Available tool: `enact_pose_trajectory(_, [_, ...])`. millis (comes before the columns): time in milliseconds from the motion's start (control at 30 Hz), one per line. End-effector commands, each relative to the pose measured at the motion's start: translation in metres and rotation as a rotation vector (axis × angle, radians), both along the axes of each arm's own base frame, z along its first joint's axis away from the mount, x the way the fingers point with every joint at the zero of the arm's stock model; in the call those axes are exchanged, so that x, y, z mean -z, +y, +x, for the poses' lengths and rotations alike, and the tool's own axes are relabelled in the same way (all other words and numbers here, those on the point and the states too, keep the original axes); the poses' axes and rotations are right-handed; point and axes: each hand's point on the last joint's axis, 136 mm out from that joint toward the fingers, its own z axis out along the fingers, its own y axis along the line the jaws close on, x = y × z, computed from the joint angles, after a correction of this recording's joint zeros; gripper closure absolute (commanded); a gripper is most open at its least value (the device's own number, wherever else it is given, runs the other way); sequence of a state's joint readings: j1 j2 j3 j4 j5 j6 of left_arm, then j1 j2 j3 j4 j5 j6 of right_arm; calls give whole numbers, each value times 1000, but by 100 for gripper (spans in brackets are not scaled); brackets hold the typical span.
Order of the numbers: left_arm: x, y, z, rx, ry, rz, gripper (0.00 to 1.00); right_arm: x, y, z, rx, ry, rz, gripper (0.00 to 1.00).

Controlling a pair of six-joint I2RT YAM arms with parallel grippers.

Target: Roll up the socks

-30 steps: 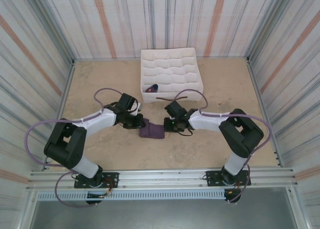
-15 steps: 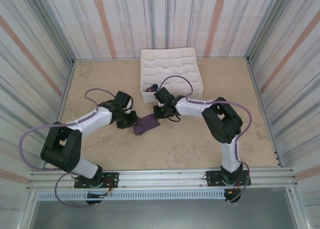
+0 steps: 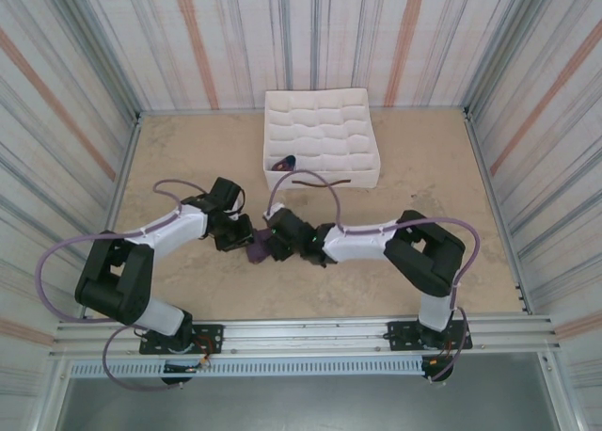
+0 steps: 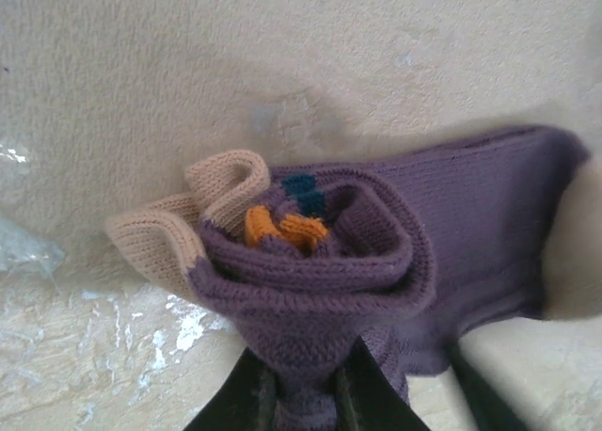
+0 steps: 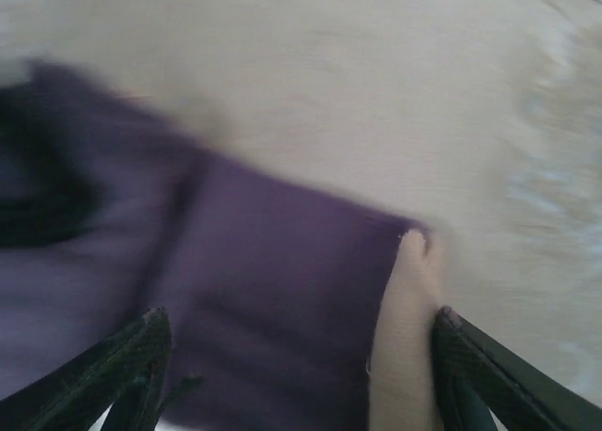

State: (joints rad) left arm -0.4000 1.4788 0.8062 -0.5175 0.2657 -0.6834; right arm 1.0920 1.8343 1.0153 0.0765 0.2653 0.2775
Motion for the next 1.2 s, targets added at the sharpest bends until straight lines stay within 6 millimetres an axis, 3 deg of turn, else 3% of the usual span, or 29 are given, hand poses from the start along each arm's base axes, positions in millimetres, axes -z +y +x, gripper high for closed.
enact_pose_trajectory(0, [3, 3, -15, -25, 73, -12, 100, -27, 0, -2, 5, -176, -21, 26])
enact_pose_trajectory(133, [2, 5, -17, -27, 82, -7, 100, -28, 13, -31, -40, -230, -24, 27])
enact_pose_trajectory(367, [3, 6, -21, -28, 88, -9, 100, -39, 26, -47, -91, -297, -45, 30])
enact_pose_trajectory(533, [2, 5, -20, -37, 96, -13, 100, -31, 42, -53, -124, -278, -22, 32])
enact_pose_trajectory(800, [5, 0, -22, -50, 116, -50, 100, -15, 63, -45, -83, -257, 2, 36])
enact_pose_trajectory(1167, [8, 3, -25, -57, 124, -53, 100, 18, 35, -38, 60, -230, -64, 44])
